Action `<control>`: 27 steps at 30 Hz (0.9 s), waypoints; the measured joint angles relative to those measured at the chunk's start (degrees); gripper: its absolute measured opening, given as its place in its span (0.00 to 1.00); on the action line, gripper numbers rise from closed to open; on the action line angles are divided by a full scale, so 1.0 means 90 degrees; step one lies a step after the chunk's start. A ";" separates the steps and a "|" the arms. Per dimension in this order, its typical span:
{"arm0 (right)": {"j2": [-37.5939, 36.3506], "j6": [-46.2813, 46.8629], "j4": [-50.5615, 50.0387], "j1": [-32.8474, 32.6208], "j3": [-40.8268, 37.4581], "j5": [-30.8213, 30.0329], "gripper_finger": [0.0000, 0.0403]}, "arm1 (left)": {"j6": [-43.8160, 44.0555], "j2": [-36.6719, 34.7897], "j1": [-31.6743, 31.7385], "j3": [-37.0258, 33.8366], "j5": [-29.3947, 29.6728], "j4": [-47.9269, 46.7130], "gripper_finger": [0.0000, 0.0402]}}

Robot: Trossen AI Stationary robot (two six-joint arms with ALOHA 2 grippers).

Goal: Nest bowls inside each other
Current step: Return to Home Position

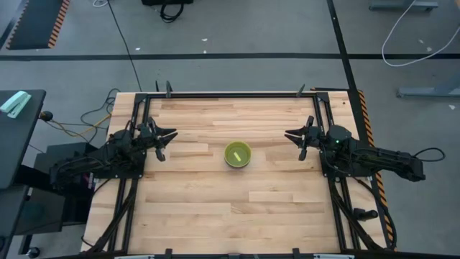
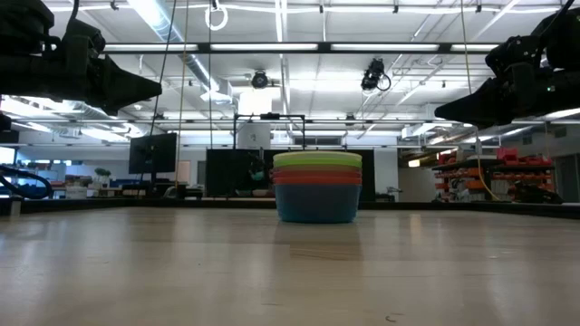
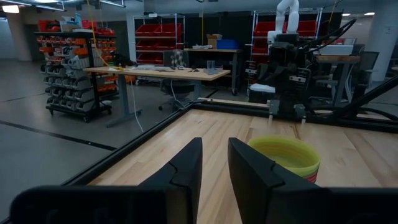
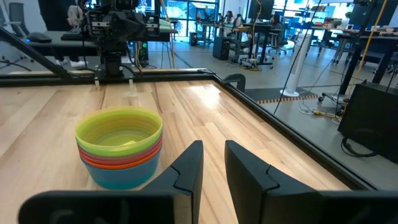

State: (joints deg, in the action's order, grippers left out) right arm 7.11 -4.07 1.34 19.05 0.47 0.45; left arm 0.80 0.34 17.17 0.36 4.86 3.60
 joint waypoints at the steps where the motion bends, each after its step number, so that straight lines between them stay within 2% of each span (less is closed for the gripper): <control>1: 0.0000 0.0002 0.0000 0.0000 0.0000 0.0000 0.19 | -0.0002 0.0000 0.0000 0.0000 0.0000 0.0000 0.21; 27: 0.0000 0.0000 0.0000 0.0000 0.0000 0.0000 0.19 | 0.0000 0.0001 0.0001 0.0000 -0.0002 0.0000 0.20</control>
State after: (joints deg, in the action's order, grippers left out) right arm 7.11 -4.07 1.34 19.05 0.47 0.45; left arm 0.80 0.35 17.18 0.36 4.84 3.60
